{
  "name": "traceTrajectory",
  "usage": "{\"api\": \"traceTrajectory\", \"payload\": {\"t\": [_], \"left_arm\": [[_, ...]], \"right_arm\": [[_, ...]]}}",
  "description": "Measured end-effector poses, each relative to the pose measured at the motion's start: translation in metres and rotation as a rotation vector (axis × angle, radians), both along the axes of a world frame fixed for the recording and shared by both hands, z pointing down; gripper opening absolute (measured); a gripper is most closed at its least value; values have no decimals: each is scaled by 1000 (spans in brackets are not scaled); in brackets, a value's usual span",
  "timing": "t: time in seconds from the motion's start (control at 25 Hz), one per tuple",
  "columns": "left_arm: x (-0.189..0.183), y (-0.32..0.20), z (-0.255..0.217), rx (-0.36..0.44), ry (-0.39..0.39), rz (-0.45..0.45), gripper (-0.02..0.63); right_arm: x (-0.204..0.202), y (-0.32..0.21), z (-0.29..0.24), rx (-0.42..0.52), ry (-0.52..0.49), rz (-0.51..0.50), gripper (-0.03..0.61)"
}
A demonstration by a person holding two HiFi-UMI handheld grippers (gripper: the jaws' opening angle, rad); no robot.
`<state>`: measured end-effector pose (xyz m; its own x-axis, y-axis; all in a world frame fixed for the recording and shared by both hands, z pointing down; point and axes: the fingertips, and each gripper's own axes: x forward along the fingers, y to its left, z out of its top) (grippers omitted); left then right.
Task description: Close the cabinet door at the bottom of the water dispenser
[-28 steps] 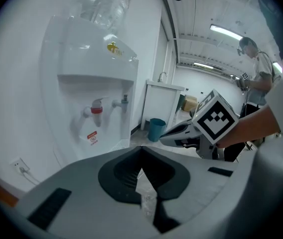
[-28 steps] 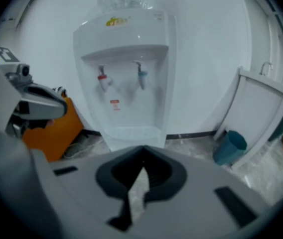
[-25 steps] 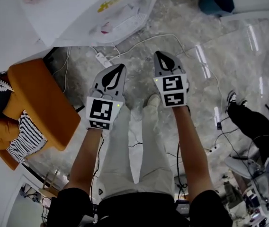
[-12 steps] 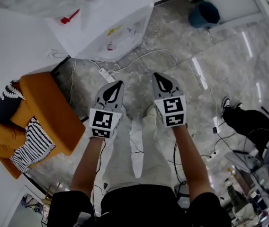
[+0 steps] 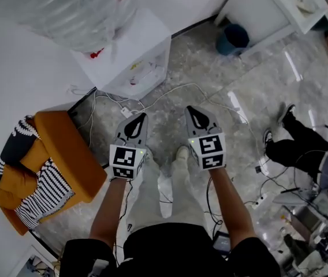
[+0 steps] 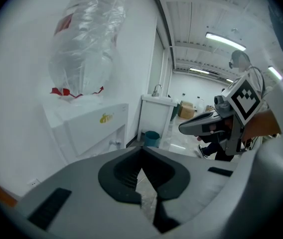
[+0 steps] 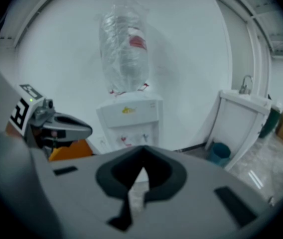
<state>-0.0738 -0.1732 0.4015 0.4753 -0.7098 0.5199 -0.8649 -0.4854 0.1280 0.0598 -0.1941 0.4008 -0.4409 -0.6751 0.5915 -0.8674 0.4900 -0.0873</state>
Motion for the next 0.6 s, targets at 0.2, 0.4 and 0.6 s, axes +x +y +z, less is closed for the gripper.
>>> {"api": "traceTrajectory", "payload": {"t": [0.2,0.4,0.6], "left_arm": [[12,-7,-49,63,22,15,11],[12,-6,-89,94,30,12,11],[10,-9,-136,156,34,16,11]], "right_arm": [[13,-4,-45,34,-27,54,34],[13,0,-92,100,-45,77,34],[15,-1,-138,168,-36,68,34]]}}
